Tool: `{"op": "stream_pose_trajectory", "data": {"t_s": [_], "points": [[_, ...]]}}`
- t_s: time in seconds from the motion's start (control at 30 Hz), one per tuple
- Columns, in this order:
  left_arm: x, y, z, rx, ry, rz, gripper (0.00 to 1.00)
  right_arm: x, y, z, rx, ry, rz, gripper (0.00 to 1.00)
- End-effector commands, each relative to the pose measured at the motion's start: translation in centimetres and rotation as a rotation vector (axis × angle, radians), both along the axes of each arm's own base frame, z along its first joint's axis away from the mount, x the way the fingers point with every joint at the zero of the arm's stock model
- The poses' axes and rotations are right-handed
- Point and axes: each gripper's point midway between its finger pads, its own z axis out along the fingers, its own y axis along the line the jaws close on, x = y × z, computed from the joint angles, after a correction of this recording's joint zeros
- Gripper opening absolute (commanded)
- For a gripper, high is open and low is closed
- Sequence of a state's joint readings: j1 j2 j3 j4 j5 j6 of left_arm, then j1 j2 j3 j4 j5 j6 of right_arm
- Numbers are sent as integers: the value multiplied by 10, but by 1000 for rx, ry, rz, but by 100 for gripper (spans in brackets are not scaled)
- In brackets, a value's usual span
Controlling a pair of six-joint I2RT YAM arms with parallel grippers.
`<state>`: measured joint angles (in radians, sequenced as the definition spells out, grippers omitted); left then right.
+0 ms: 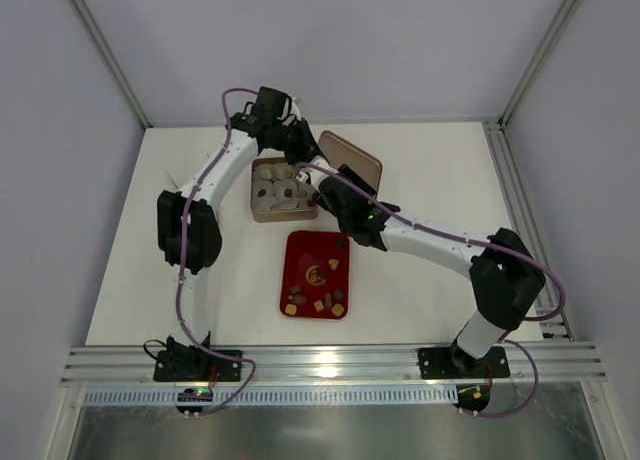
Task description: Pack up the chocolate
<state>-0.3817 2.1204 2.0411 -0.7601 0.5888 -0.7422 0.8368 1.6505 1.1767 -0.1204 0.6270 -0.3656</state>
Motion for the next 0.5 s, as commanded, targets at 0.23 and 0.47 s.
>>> {"op": "stream_pose_trajectory", "data": {"t_s": [0.23,0.47], "points": [[-22,0,47,-90,-54,-63,0,20,6,57,-21,-210,-62,48],[-24,0,54,-105,-72,-70,15,18,8,71,-40,-269,-75,18]]}}
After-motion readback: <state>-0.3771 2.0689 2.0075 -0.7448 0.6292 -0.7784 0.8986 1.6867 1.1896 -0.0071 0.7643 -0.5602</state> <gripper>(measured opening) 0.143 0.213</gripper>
